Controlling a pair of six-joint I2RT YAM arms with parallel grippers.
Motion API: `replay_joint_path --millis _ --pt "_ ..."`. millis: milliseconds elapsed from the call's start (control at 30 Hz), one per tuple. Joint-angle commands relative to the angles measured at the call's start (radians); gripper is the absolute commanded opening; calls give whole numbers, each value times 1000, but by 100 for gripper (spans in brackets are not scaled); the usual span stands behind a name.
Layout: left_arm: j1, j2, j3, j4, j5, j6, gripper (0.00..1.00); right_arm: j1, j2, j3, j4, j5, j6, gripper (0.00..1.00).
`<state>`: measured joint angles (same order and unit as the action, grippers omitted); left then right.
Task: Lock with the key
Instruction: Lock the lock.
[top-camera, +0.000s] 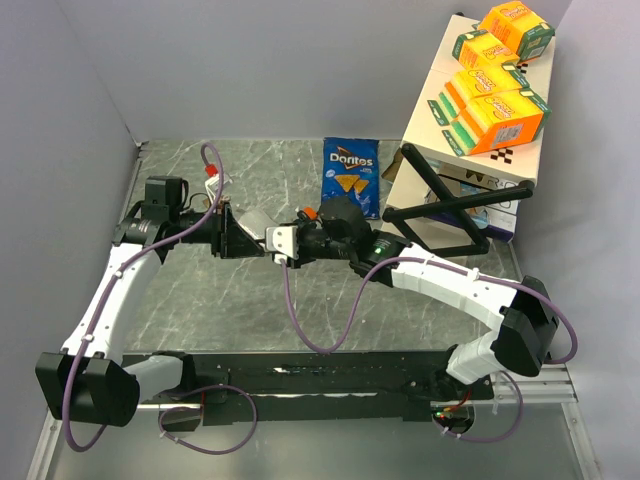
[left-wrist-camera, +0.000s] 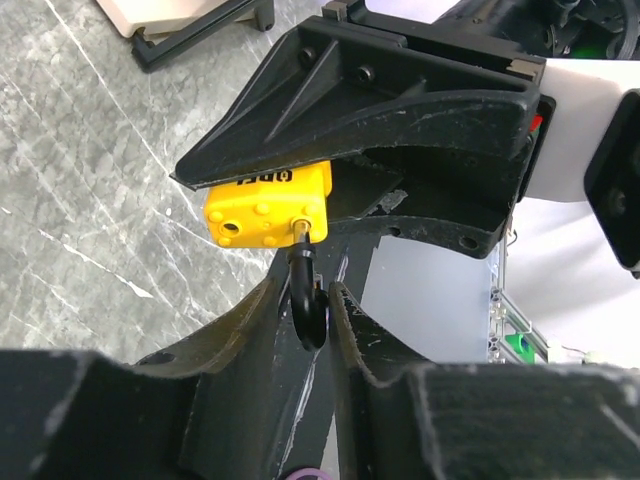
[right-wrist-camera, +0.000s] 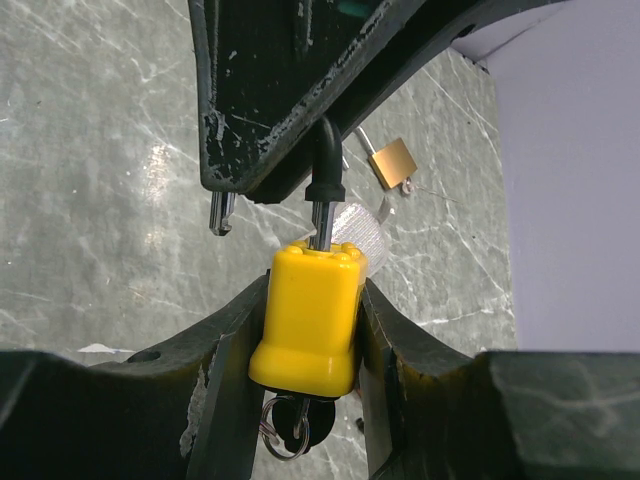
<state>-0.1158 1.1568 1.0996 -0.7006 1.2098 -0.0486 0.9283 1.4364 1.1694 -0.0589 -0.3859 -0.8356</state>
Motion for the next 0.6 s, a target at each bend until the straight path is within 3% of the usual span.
replay_joint_path --millis 0,200,567 --pt "-4 -3 25 -16 23 38 34 14 -67 13 84 -28 -17 0" --pt "-4 7 51 -54 0 99 41 15 -67 10 71 -39 -31 0" --pt "-1 3 66 -43 -18 99 40 18 -71 3 65 -41 -26 0"
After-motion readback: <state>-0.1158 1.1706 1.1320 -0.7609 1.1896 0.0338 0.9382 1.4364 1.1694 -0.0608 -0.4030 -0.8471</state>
